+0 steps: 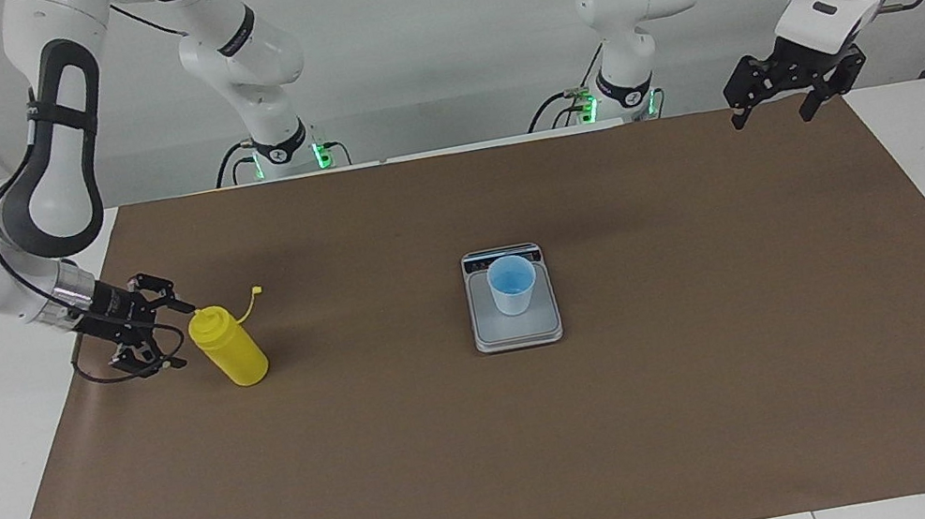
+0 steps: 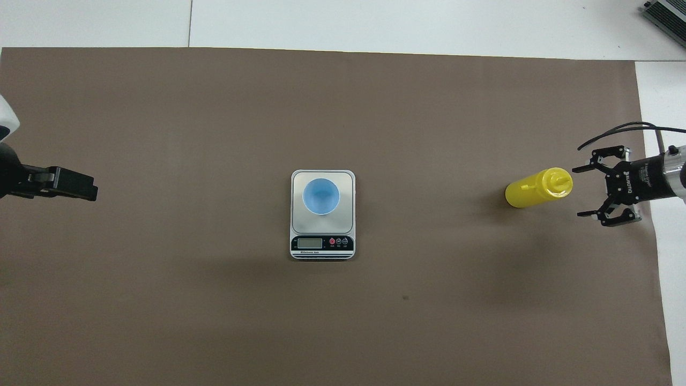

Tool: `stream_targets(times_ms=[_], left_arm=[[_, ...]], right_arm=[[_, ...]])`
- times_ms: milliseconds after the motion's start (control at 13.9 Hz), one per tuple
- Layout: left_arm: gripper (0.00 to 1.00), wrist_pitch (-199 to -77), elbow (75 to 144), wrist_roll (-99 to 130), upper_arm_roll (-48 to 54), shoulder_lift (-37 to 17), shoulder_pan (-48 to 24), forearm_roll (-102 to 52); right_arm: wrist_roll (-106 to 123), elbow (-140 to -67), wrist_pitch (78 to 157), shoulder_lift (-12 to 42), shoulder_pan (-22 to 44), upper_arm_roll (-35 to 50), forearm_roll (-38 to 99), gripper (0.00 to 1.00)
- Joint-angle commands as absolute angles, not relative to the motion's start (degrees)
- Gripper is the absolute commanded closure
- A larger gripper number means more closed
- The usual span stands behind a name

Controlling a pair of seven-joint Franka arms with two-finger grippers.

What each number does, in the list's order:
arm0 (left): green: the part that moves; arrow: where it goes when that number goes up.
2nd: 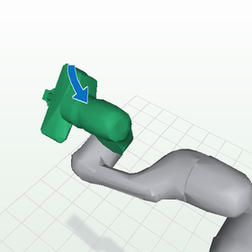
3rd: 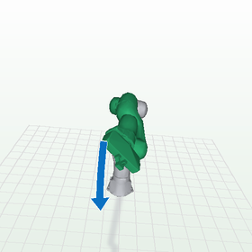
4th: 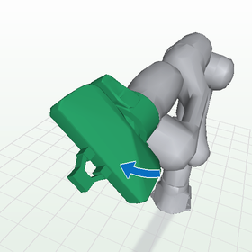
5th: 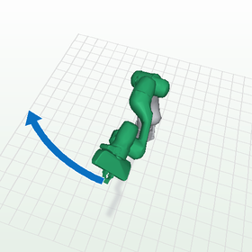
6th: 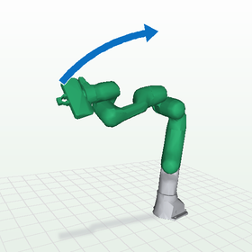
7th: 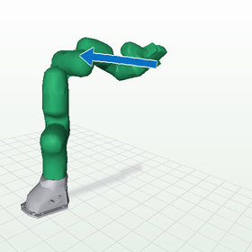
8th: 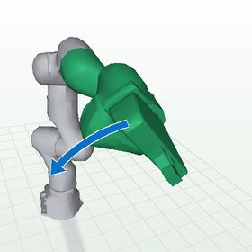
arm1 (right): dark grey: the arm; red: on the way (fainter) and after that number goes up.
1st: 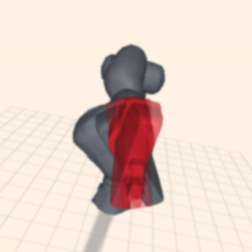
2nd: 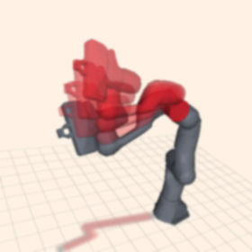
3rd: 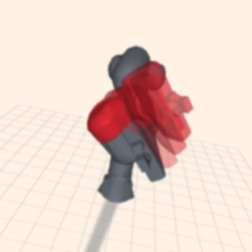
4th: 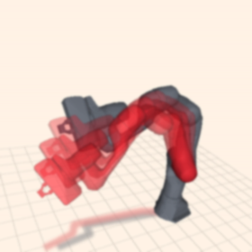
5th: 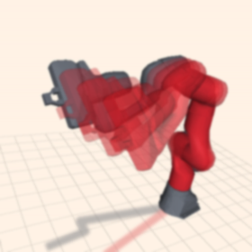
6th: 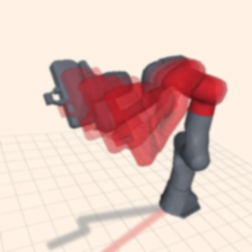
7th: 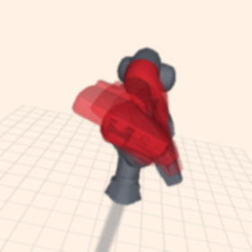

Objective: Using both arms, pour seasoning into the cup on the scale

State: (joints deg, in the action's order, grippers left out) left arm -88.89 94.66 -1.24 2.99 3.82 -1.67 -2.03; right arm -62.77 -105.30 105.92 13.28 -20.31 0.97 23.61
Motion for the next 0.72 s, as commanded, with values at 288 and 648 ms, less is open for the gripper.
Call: stream_targets(times_ms=[288,648], left_arm=[[0.00,-88.2,95.6,-1.8,3.5,5.1,-0.9,-1.4],[0.00,-88.2,95.6,-1.8,3.5,5.1,-0.9,-1.4]], right_arm=[[-56.3,-105.6,106.2,5.5,-19.5,2.0,12.8,0.00],[-56.4,-105.6,105.5,0.6,-12.1,2.0,7.7,0.00]])
